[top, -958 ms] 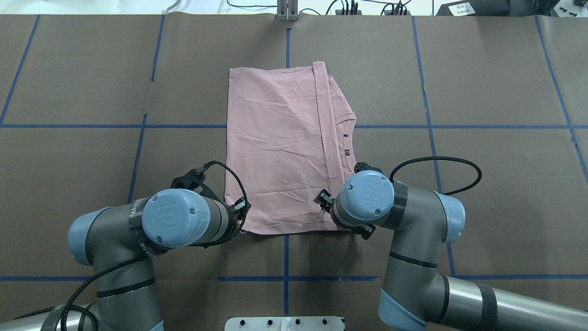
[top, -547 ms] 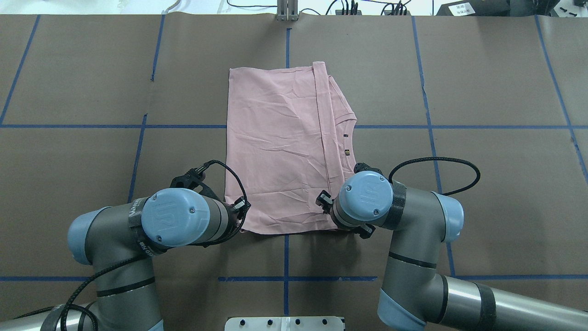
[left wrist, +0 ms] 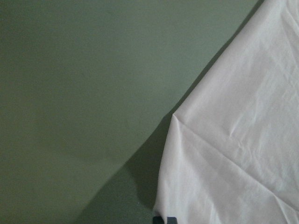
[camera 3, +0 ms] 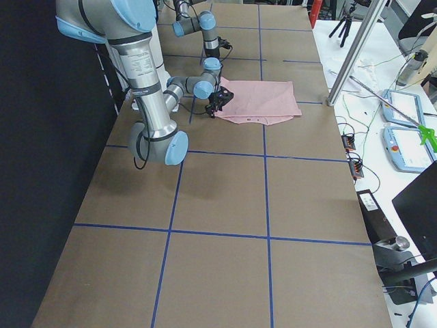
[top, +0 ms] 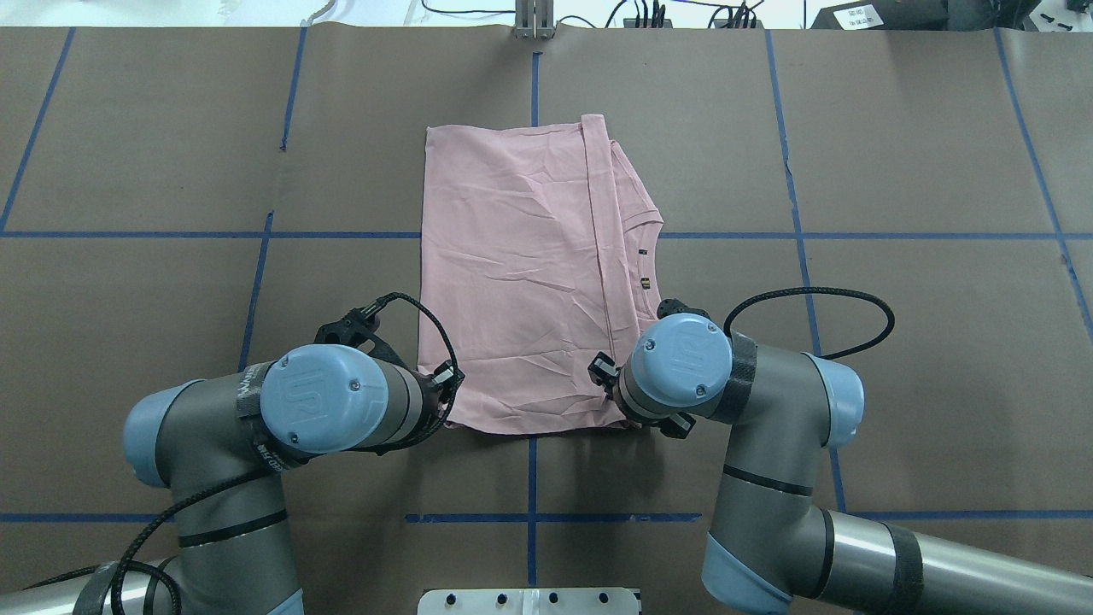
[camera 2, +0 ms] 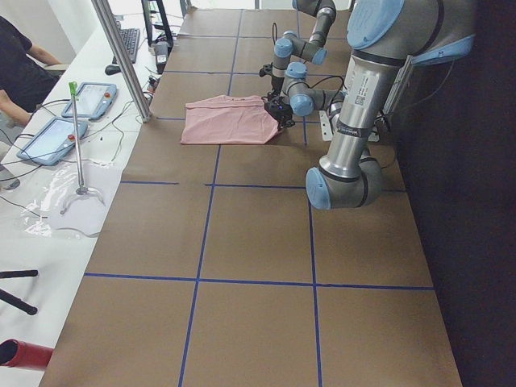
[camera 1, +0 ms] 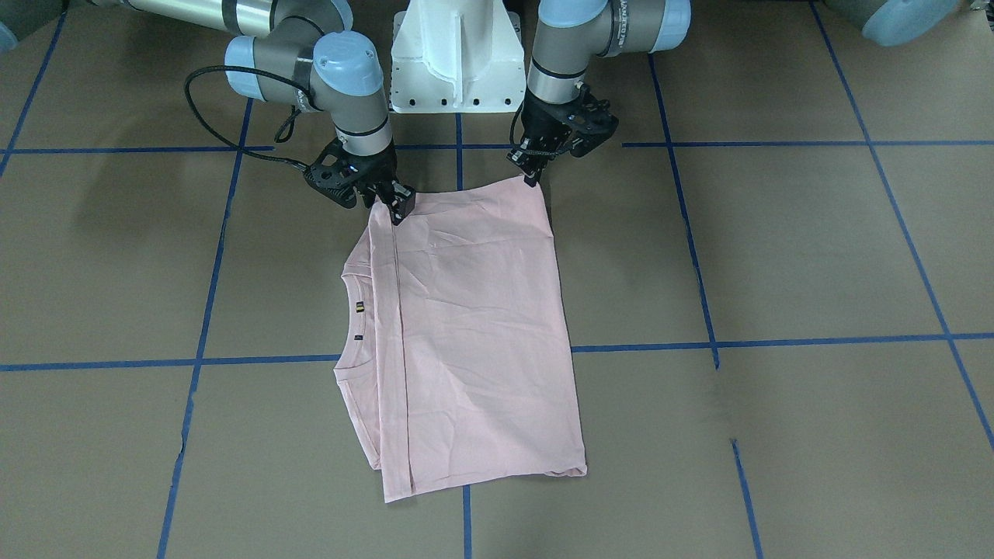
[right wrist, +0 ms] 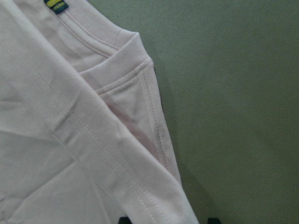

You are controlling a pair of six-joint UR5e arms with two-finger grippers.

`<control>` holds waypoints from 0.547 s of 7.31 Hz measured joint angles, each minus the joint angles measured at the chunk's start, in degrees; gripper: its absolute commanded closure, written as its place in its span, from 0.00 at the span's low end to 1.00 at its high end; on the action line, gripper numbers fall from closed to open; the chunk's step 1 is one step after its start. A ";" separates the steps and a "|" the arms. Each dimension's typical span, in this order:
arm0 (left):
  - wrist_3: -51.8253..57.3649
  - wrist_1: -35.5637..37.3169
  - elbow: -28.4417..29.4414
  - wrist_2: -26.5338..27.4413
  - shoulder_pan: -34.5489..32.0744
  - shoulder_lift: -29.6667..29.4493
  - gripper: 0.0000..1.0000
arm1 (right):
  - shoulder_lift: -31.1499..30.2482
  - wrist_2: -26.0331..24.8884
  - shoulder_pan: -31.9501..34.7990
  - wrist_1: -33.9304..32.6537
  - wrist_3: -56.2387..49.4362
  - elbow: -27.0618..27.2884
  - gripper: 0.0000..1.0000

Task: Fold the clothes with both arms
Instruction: 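Pinch the near corners of the shirt with both grippers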

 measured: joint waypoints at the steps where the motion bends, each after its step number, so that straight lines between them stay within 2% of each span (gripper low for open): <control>1: 0.08 0.00 0.00 0.00 -0.03 -0.02 1.00 | 0.07 0.01 0.16 0.02 -0.01 0.03 1.00; 4: 0.14 0.00 0.04 0.00 -0.13 -0.03 1.00 | 0.84 0.02 0.50 0.08 -0.05 -0.02 1.00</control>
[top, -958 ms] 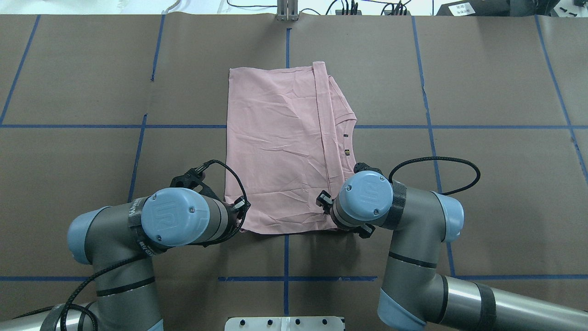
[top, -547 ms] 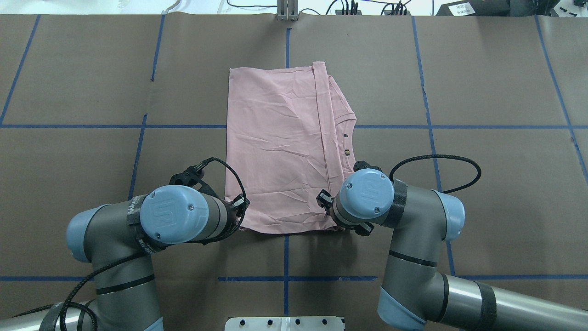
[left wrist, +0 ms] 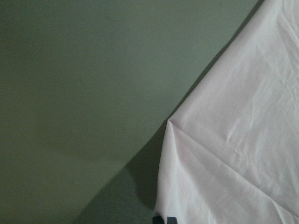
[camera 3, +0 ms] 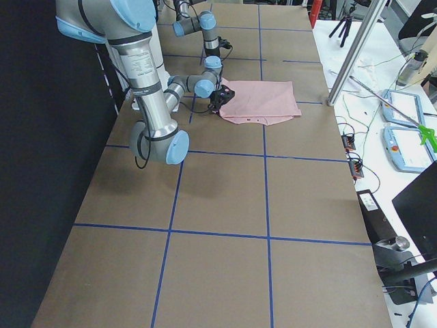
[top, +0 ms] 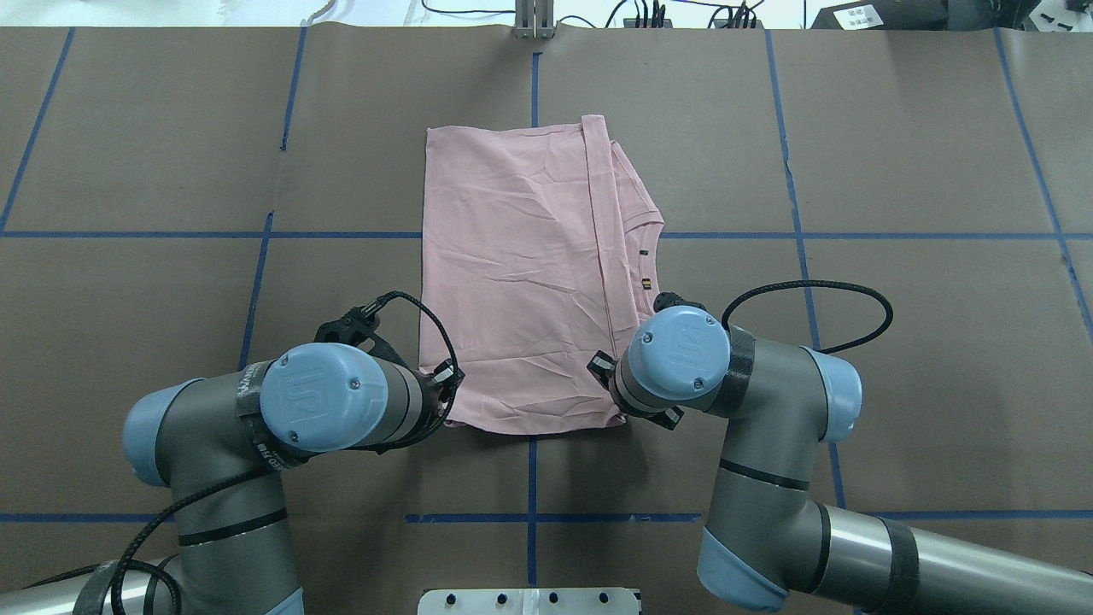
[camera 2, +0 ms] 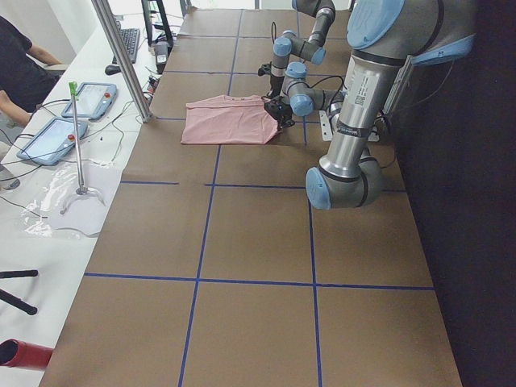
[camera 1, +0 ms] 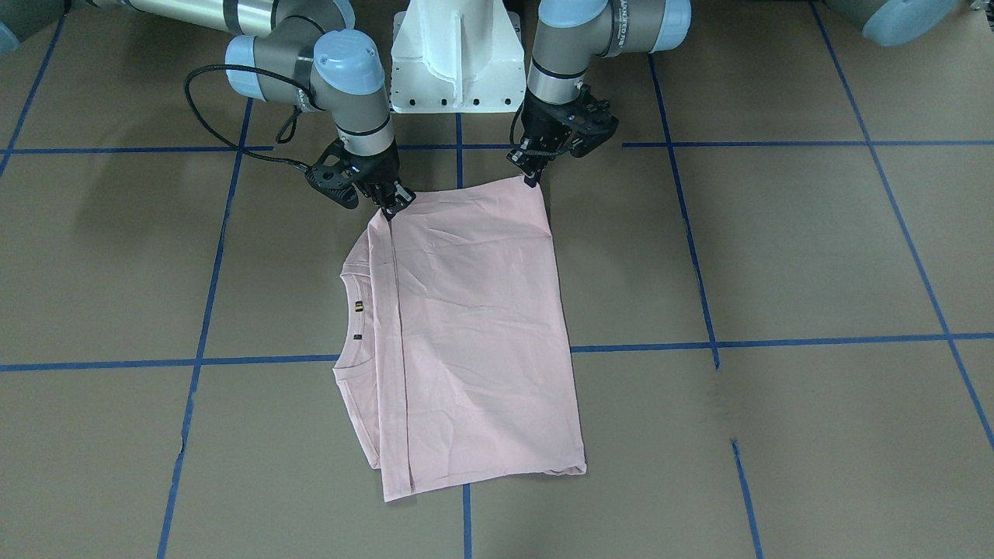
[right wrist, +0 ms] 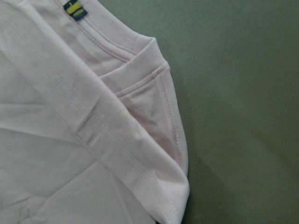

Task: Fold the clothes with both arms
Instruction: 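Pinch the near corners of the shirt with both grippers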

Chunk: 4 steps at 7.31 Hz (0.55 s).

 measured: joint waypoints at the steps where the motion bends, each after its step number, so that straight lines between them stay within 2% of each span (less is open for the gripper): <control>1: 0.00 0.00 0.01 0.00 -0.07 0.02 1.00 | 0.28 -0.06 0.17 0.03 -0.01 0.00 1.00; 4: 0.00 0.54 -1.07 -0.14 -0.11 0.20 1.00 | 0.37 0.04 0.33 0.39 -0.07 0.61 1.00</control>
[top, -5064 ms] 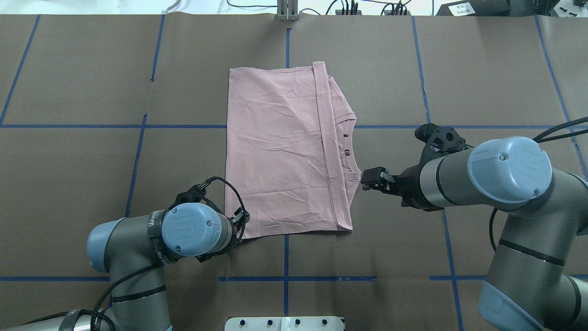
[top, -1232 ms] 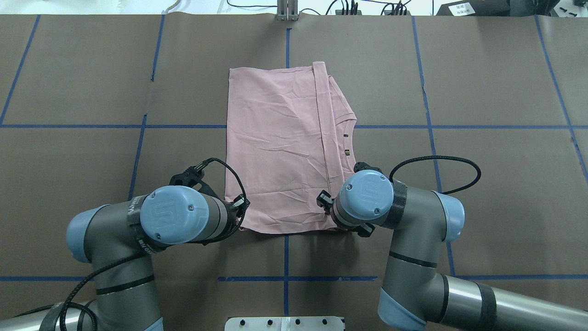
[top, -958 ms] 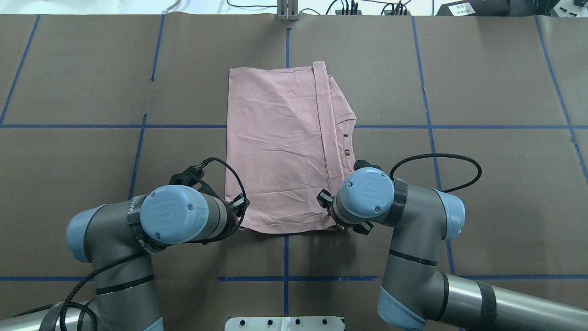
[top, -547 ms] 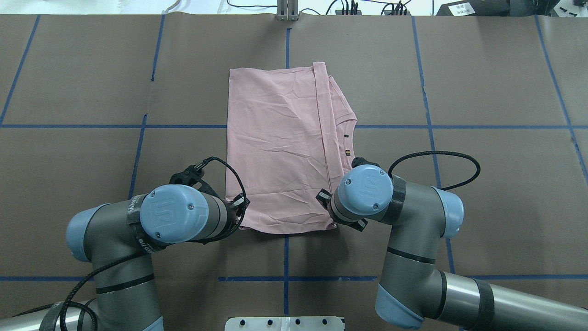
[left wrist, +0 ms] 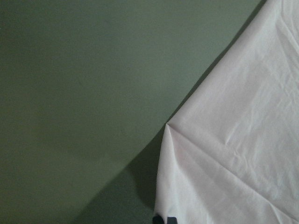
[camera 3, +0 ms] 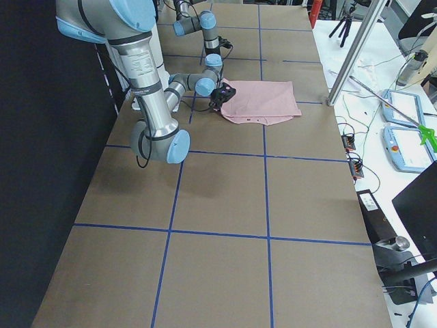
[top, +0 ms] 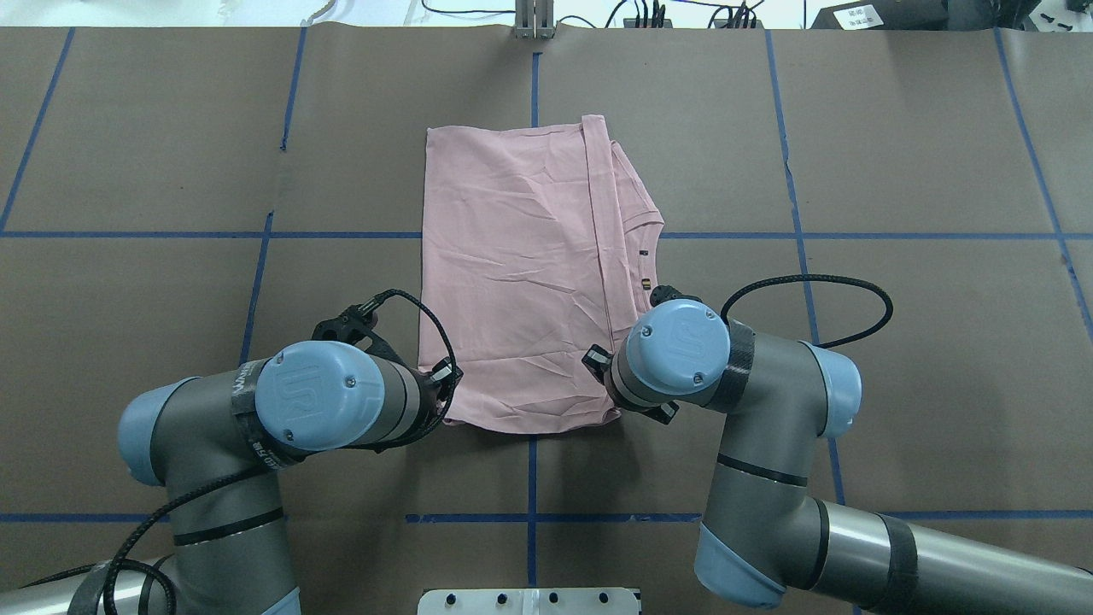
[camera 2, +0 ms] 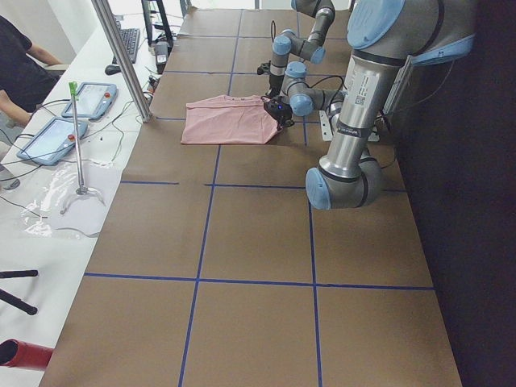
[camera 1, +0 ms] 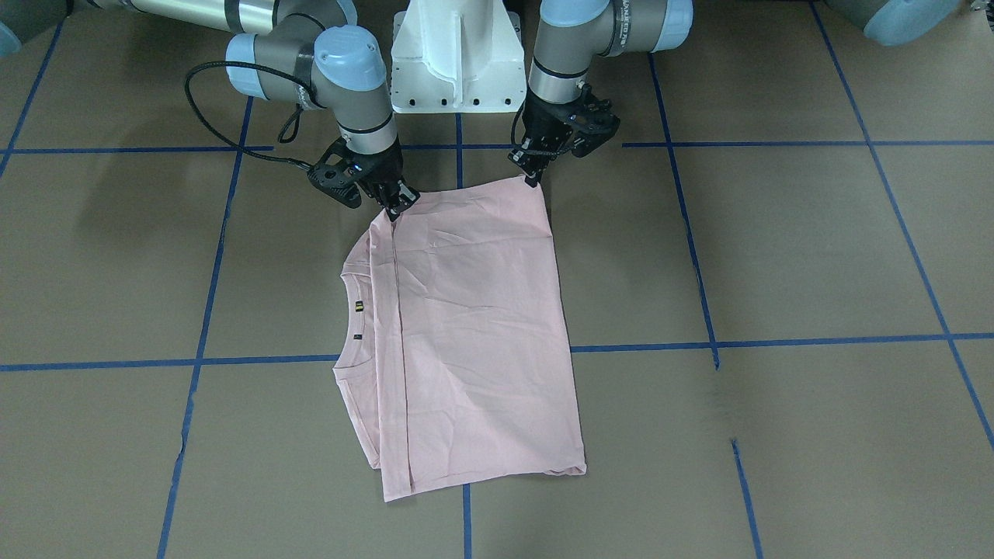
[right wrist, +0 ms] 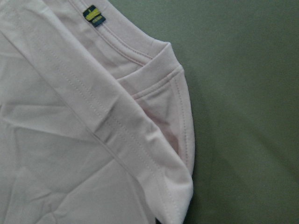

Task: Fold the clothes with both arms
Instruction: 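Pinch the near corners of the shirt with both grippers, then lift the near edge with both grippers and fold it away from the robot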

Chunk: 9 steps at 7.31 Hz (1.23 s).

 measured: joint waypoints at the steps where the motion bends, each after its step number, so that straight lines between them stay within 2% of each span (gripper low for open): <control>1: 0.00 1.53 -1.78 -0.05 0.27 0.20 1.00 | -0.24 0.34 0.02 0.09 -0.05 1.08 1.00; 6: -0.66 6.44 -11.92 -0.24 6.87 4.88 1.00 | -7.18 0.55 -5.48 -0.28 0.19 14.61 1.00; 9: 0.26 7.75 -13.50 -0.16 7.50 4.63 1.00 | -7.00 0.05 -5.01 0.17 -1.85 14.91 1.00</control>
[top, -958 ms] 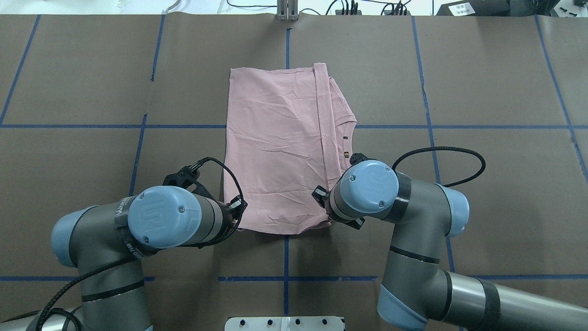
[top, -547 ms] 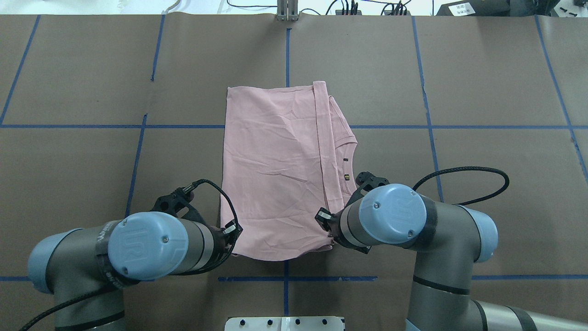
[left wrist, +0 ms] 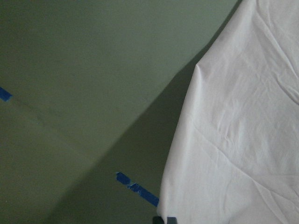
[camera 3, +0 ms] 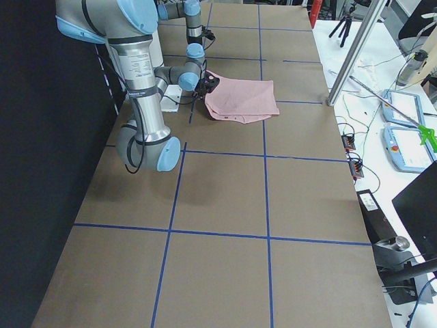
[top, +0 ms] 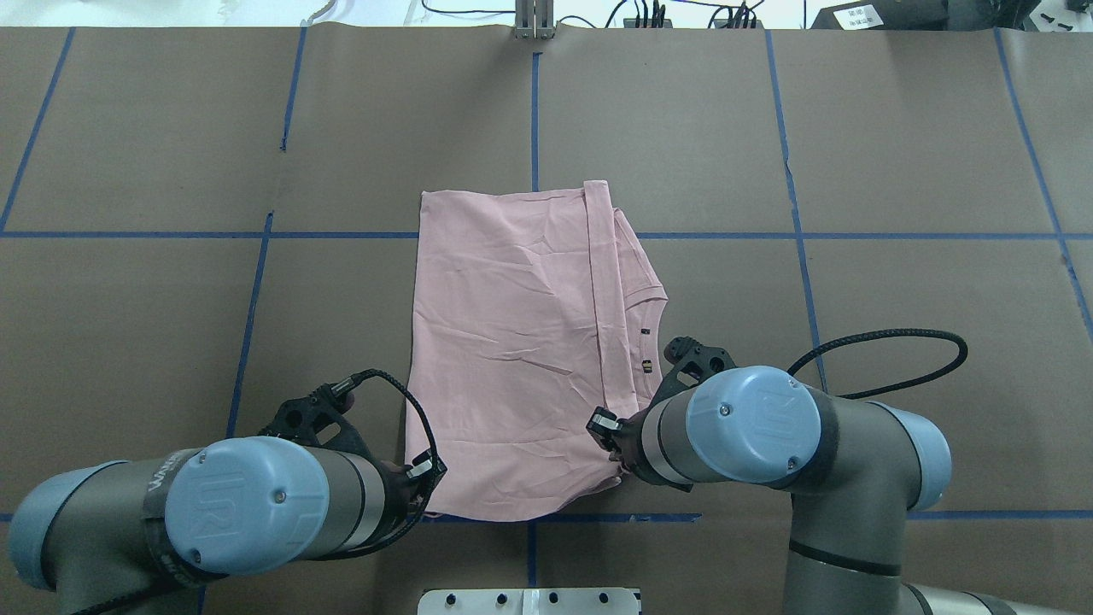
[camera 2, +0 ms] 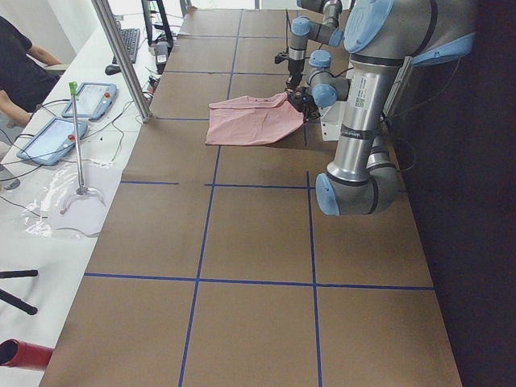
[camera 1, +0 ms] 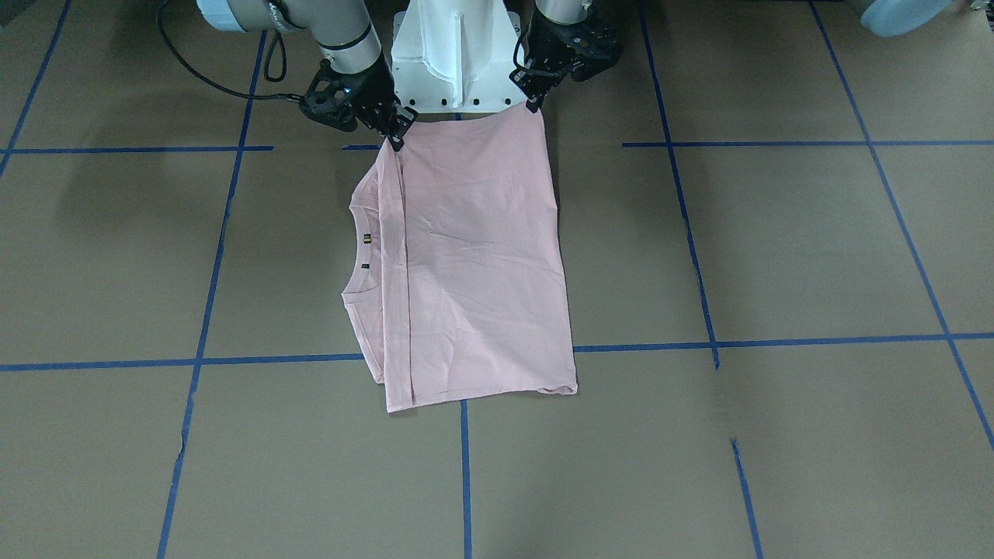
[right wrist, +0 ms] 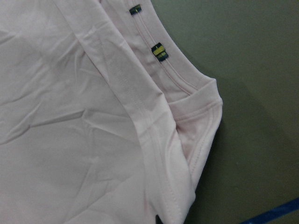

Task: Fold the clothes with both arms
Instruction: 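Lift the near edge with both grippers and fold it away from the robot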

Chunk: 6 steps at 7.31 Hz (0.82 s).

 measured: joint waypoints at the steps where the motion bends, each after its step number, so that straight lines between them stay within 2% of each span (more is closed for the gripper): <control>1: 2.01 -0.08 0.35 0.15 -1.62 -0.44 1.00 | 0.43 -0.14 1.81 0.24 -2.06 -0.45 1.00; 2: 4.32 -0.60 1.23 0.16 -4.13 -1.36 1.00 | 1.18 -0.12 4.08 0.35 -3.79 -1.42 1.00; 4: 6.86 -6.19 6.87 -0.04 -9.73 -3.25 1.00 | 5.02 0.13 7.88 0.50 -5.99 -6.73 1.00; 6: 7.36 -13.26 13.12 -0.09 -12.87 -3.87 1.00 | 7.62 0.30 10.68 5.76 -6.53 -13.57 1.00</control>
